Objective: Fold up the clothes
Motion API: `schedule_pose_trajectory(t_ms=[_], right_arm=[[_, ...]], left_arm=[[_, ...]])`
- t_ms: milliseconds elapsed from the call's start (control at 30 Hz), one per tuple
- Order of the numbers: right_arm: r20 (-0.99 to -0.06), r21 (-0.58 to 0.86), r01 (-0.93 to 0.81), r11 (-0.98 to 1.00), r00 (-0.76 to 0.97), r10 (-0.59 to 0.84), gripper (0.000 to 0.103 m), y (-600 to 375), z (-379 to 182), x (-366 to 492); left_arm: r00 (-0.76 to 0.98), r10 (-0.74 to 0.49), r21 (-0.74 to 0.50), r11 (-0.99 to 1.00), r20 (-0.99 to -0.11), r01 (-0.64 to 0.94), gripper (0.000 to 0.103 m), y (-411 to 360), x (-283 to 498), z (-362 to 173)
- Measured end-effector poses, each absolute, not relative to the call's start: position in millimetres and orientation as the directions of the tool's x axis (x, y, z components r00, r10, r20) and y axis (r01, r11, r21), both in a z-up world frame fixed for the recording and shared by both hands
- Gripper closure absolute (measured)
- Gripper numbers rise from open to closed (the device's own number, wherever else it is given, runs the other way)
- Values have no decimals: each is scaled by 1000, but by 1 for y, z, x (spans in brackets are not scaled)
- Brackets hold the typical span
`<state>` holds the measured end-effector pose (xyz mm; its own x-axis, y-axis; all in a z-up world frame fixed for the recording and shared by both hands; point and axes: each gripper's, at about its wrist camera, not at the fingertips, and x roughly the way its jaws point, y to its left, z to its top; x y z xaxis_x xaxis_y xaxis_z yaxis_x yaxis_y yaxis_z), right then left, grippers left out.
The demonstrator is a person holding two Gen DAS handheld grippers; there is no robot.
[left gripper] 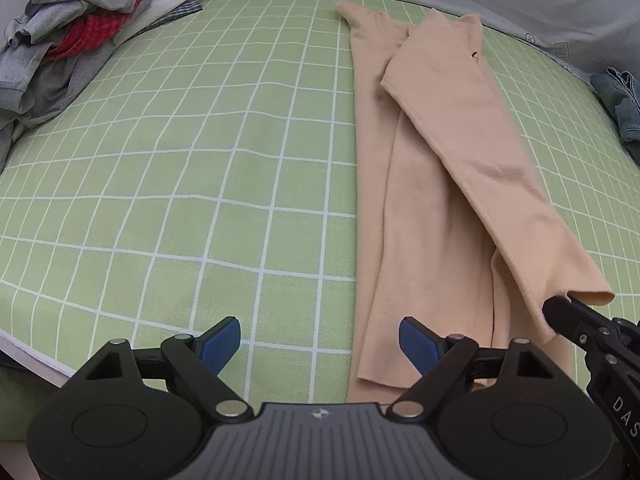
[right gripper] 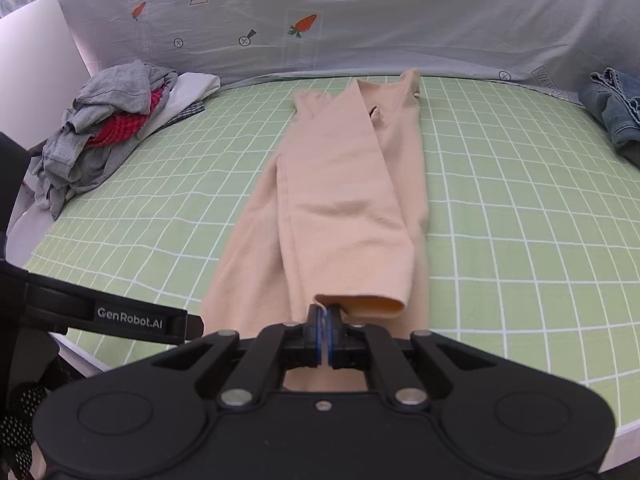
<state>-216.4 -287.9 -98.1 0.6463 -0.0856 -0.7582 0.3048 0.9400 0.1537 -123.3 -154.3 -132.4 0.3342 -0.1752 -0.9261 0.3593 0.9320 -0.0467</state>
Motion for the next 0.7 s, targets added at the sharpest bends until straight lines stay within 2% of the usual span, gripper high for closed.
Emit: schedule_pose_trajectory(t_ms=[333, 533, 600, 667, 700], right_arm=[[-815, 147, 334, 931, 575, -77, 101, -287, -121, -222], [-809, 130, 341, 931, 579, -99, 98, -290, -111, -225], [-802, 85, 350, 933, 580, -144, 87, -290, -105, -228], [-796, 41, 362, 931, 575, -189, 70, -291, -102, -231], [-798, 31, 372, 928, 569, -201, 69, -293, -102, -233]], left_arm=[[293, -193, -58, 909, -937, 412, 16, -156, -127, -142], [276, -198, -57, 893, -941, 447, 16, -162, -128, -145], [268, -192, -54, 892, -944, 448, 16, -164, -127, -146], [257, -193, -58, 890, -947, 453, 16, -168, -124, -148], [252, -196, -63, 889, -948, 454, 16, -168, -124, -148]])
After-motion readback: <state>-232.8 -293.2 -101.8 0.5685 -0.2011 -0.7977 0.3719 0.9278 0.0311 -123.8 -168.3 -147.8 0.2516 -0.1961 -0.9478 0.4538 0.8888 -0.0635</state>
